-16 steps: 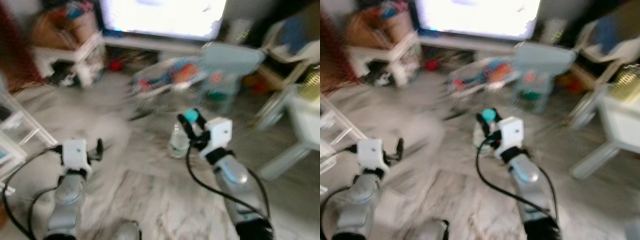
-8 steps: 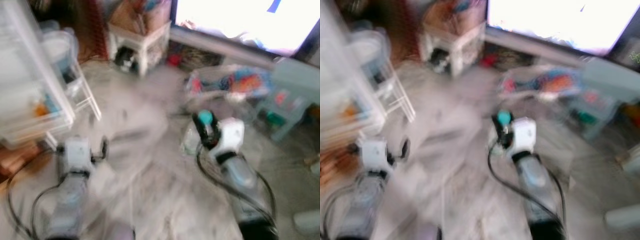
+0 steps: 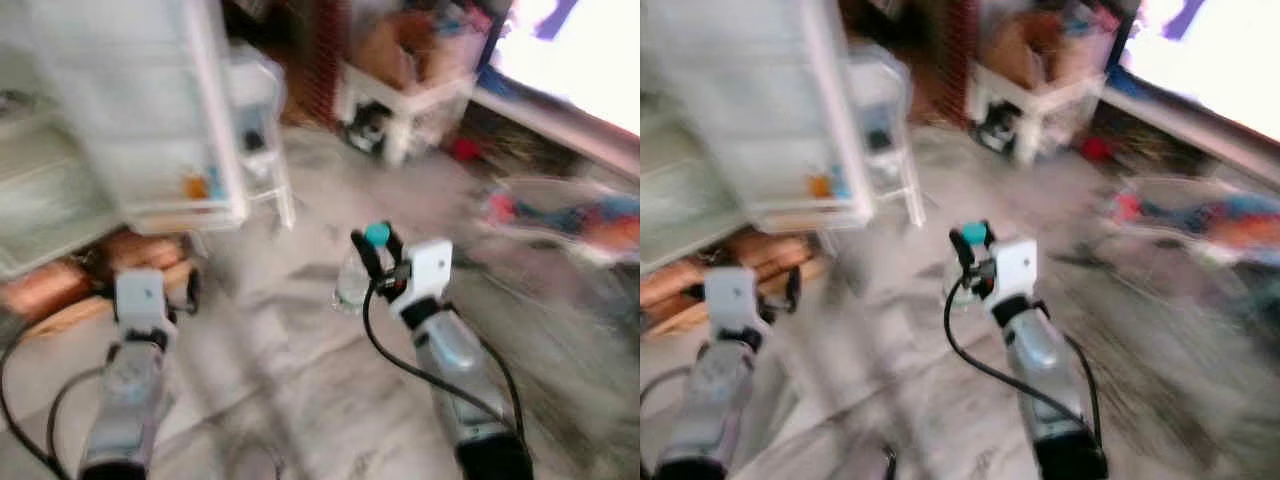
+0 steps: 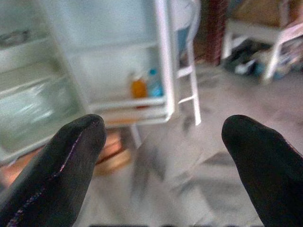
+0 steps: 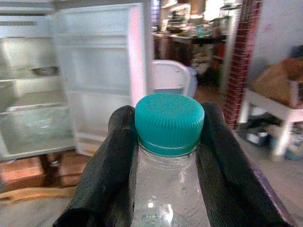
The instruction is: Restocking fridge
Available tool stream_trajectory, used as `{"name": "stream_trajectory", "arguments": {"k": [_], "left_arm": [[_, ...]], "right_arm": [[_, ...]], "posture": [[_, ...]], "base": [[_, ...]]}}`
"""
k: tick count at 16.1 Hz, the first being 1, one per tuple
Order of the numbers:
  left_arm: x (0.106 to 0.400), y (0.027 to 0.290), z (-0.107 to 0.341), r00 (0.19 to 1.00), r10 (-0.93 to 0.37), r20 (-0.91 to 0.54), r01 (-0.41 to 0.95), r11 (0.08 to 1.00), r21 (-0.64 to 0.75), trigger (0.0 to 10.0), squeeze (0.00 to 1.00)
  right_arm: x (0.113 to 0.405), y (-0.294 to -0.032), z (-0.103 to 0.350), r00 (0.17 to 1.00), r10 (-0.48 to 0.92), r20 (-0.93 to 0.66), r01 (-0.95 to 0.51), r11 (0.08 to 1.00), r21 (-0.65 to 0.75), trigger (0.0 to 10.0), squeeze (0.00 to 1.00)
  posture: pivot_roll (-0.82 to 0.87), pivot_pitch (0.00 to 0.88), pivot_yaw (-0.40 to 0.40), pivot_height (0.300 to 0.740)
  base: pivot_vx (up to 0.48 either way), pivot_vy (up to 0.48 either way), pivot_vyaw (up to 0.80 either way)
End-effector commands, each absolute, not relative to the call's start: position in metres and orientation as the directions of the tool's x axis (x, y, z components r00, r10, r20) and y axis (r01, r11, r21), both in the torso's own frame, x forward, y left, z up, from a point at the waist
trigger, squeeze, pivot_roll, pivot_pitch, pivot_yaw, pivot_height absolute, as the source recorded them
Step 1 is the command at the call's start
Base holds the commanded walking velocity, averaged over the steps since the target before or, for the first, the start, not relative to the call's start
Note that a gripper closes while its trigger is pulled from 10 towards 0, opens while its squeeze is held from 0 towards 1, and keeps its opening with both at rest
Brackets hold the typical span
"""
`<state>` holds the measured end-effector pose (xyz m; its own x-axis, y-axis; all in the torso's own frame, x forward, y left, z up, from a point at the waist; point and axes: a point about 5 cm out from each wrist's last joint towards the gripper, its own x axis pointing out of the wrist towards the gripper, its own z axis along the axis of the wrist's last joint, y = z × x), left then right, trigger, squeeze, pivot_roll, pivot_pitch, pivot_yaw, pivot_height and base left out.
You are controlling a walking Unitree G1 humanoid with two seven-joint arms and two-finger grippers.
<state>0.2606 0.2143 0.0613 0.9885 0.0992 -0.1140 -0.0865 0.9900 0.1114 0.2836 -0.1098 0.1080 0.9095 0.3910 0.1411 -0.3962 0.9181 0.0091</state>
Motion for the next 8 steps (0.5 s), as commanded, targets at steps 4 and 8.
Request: {"name": "stream_trajectory", "arguments": {"k": [4, 8], "left_arm": [[0.258, 0.207, 0.060, 0.992, 0.063, -0.111, -0.047, 0.989, 0.141, 10.0, 0.00], [0.259, 0.202, 0.062, 0.993, 0.053, -0.105, -0.037, 0.988, 0.147, 10.0, 0.00]], "right_arm": [[0.286, -0.116, 0.115, 0.911, 0.376, 0.169, -0.379, 0.925, -0.014, 10.0, 0.00], [0.285, -0.113, 0.118, 0.893, 0.412, 0.182, -0.414, 0.910, -0.028, 10.0, 0.00]], "posture": [[0.11, 0.060, -0.037, 0.740], [0.11, 0.055, -0.043, 0.740]], "base": [[0.000, 0.441, 0.00], [0.000, 0.474, 0.30]]}}
